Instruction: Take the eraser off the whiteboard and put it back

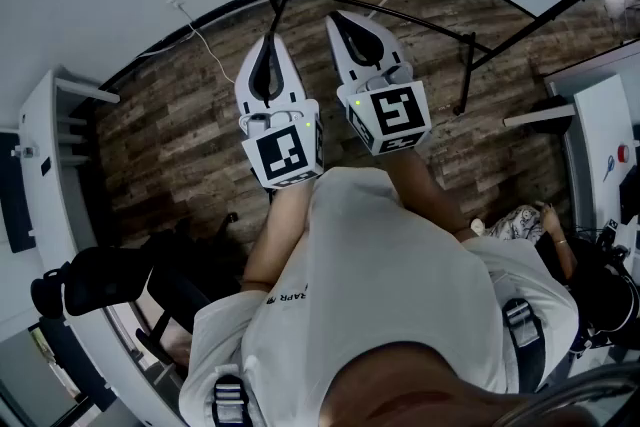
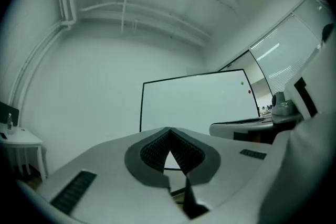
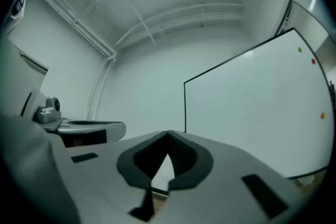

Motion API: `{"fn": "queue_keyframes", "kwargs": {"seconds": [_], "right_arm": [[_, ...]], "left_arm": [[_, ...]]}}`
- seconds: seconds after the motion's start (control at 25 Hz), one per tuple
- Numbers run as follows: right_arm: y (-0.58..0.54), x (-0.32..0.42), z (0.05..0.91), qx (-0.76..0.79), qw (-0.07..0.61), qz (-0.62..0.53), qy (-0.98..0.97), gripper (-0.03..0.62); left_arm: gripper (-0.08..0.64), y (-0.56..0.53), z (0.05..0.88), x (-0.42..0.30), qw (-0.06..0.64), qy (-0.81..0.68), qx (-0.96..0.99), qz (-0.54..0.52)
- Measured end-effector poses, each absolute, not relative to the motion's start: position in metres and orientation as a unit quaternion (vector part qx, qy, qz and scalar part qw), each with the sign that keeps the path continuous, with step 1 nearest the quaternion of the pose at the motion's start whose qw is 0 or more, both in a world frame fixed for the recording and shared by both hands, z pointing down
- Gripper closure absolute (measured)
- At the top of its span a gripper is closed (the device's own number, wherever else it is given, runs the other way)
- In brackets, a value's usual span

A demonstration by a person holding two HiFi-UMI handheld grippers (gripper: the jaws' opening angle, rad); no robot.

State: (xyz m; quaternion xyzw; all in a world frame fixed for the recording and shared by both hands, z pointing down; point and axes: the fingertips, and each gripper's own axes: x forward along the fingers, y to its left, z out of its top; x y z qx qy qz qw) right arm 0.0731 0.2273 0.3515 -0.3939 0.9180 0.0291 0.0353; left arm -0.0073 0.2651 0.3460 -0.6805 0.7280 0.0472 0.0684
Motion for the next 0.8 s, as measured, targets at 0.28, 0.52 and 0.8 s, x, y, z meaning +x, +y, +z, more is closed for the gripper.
{"fn": "queue_keyframes", "kwargs": {"seconds": [0.28, 0.52, 0.8], "right_arm": [[0.221, 0.085, 0.353, -0.396, 0.039, 0.03, 0.917, 0.58], [0.218, 0.1, 0.358, -0.393, 0.035, 0.021, 0.919, 0.58], [0.222, 0.138, 0.349, -0.381, 0.045, 0.026, 0.923, 0.58]], "left_arm": [[0.557, 0.261, 0.35, 0.002, 0.067, 0.728, -0.681, 0.045], [0.557, 0.26, 0.349, 0.018, 0.074, 0.729, -0.679, 0.044], [0.557, 0.267, 0.346, 0.059, 0.078, 0.737, -0.67, 0.04]]}}
